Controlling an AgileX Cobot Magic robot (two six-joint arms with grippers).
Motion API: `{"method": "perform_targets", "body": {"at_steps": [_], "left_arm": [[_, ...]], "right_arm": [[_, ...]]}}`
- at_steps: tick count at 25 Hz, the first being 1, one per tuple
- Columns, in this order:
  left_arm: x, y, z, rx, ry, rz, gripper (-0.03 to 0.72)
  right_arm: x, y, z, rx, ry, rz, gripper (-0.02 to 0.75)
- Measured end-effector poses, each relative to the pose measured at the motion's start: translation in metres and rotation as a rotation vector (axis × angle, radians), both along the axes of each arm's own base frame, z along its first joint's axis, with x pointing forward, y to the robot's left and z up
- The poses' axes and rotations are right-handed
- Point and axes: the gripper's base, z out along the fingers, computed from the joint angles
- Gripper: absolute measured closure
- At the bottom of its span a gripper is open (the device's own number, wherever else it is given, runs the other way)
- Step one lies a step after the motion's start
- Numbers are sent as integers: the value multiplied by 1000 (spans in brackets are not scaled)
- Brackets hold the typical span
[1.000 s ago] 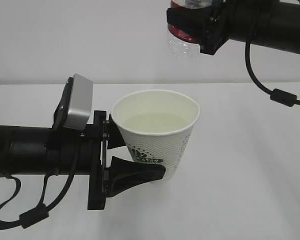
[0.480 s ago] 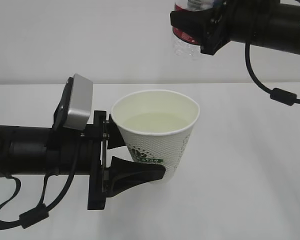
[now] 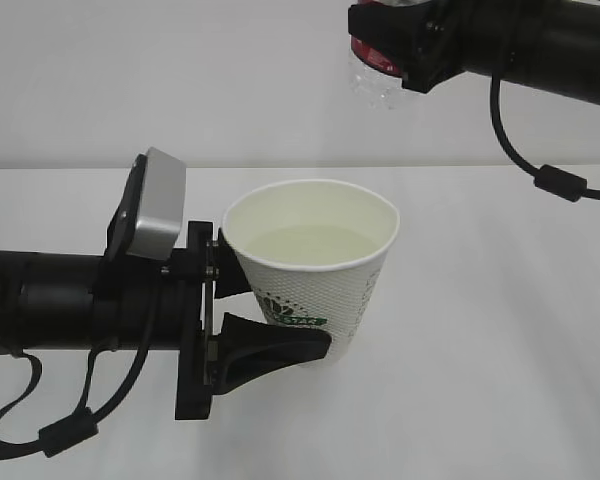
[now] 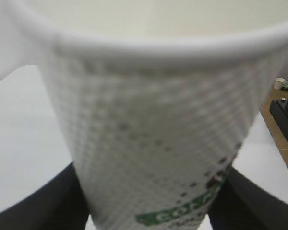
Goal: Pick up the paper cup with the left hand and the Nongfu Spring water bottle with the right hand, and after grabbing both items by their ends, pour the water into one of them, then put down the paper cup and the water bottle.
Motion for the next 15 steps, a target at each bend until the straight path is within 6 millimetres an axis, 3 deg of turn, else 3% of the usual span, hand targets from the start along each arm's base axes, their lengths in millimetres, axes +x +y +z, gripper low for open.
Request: {"method": "perform_targets", "body": {"at_steps": [15], "left_arm": [[0, 0, 0, 0, 0, 0, 196]], "right_arm": [[10, -25, -4, -16, 41, -125, 337]]}}
